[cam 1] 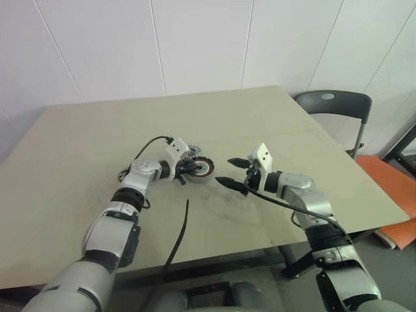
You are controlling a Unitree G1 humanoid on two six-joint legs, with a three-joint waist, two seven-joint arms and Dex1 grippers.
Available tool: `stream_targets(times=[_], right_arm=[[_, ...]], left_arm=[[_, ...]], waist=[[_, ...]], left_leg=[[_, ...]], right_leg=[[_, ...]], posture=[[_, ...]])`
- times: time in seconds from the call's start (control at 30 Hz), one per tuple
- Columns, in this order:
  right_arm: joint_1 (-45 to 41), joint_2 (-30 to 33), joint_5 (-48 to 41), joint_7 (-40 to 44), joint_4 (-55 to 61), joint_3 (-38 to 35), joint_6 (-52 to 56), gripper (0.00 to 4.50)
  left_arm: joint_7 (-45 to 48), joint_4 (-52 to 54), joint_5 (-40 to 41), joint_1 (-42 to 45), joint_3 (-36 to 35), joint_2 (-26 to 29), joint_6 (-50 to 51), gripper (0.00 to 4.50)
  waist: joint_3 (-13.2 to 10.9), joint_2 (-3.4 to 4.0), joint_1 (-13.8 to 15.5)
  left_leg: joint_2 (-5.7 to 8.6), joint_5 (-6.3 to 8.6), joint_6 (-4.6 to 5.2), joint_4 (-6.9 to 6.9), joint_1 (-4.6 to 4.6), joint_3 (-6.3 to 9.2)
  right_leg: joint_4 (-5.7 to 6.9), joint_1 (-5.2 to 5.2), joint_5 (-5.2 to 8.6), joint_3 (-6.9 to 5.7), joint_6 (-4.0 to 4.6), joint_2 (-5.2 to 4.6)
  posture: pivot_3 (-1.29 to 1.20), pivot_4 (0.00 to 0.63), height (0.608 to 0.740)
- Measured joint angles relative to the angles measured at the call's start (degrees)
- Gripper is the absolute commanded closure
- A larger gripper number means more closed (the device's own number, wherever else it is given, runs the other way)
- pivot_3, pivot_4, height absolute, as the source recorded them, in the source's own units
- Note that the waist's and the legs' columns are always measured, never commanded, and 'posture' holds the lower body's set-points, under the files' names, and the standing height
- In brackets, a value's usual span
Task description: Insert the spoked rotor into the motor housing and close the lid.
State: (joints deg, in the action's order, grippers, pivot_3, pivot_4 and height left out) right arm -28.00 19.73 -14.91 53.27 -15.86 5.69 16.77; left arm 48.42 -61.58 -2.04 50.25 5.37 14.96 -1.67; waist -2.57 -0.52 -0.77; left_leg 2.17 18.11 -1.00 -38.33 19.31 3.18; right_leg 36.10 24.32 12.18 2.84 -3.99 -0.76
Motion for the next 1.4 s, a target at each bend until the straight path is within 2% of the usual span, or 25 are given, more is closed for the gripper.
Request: stream_targets(times=[0.23, 1.4], right_arm=[[0.00, 0.02, 0.00, -0.03, 0.00, -0.04, -0.01, 0.00], [0.01, -0.03, 0.00, -0.64, -0.03, -0.08, -0.78, 0.00]], left_arm=[[1.61, 0.98, 2.58, 0.00, -1.54, -1.83, 1.35, 3.80], [1.47, 1.03, 1.56, -0.73, -1.57, -1.97, 1.45, 3.80]], waist=[[0.00, 0.00, -0.03], [0.00, 0.00, 0.00]], left_leg=[[0.00, 0.00, 0.00, 0.00, 0.03, -0.01], [0.00, 0.00, 0.00, 0.00, 0.02, 0.00]], right_leg=[[-0.04, 0.01, 0.00, 0.00, 0.00, -0.01], [-0.02, 0.01, 0.00, 0.00, 0.00, -0.01]], posture=[[0.00, 0.000, 0.740], [0.00, 0.000, 0.740]])
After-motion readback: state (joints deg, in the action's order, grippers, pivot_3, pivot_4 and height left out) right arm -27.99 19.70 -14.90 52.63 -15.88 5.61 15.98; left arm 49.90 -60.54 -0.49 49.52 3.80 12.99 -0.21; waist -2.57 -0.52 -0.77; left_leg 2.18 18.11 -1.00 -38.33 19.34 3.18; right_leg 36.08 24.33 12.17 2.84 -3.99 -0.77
